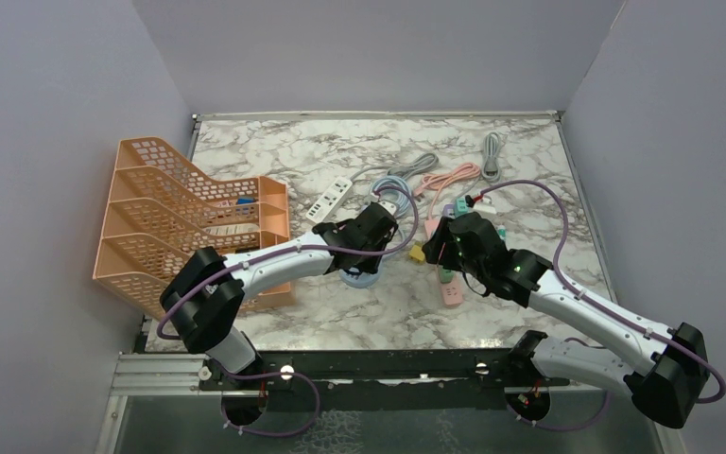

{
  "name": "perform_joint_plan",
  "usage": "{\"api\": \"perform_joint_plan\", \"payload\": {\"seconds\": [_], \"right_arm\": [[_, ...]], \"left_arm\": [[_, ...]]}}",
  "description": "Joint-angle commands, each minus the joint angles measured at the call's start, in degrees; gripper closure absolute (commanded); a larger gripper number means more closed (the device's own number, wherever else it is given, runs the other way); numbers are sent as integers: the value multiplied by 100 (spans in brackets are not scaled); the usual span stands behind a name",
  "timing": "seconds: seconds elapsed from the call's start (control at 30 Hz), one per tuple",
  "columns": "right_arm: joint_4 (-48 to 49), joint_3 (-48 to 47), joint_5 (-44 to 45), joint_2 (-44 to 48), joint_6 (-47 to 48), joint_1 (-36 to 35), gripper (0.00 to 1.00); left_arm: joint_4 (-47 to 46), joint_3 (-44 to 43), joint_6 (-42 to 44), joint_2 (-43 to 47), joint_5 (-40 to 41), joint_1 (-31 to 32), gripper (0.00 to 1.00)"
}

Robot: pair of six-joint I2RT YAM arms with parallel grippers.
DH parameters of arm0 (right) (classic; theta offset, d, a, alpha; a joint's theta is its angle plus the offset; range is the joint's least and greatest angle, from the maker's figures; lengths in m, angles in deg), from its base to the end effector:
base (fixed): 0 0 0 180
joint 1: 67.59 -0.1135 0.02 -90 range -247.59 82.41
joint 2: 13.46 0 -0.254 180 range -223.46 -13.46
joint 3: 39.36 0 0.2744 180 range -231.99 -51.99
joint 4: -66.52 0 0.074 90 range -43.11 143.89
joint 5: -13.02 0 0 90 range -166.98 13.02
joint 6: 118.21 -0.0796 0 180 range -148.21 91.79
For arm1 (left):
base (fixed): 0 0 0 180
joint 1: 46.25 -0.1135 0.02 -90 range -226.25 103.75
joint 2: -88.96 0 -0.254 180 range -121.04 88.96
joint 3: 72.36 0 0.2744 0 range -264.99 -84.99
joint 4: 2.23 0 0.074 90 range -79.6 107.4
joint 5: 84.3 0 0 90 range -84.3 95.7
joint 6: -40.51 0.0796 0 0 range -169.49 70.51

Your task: Insert the plug

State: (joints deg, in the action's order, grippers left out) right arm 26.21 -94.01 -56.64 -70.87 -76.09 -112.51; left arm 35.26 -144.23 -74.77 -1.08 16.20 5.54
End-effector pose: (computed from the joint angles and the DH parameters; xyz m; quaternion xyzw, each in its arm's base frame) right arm 0.2078 0.1681 0.2128 0.0936 0.9008 0.1721 0.3876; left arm 0.2383 -0.2792 0.1562 0.1919 0.9323 -0.1148 0.2844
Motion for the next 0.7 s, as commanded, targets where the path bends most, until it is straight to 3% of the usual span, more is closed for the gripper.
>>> {"api": "perform_joint_plan", "payload": {"seconds": [0.0, 0.3, 0.67], "right_arm": [[-117, 41, 227, 2, -98, -6, 47], [-141, 26, 234, -24, -98, -7, 47], [-121, -74, 279, -97, -49, -7, 47]], "left_arm": [[491, 369, 296, -552, -79, -11, 100], [385, 618, 129, -906, -592, -11, 100], [103, 1009, -84, -806, -518, -7, 100]]}}
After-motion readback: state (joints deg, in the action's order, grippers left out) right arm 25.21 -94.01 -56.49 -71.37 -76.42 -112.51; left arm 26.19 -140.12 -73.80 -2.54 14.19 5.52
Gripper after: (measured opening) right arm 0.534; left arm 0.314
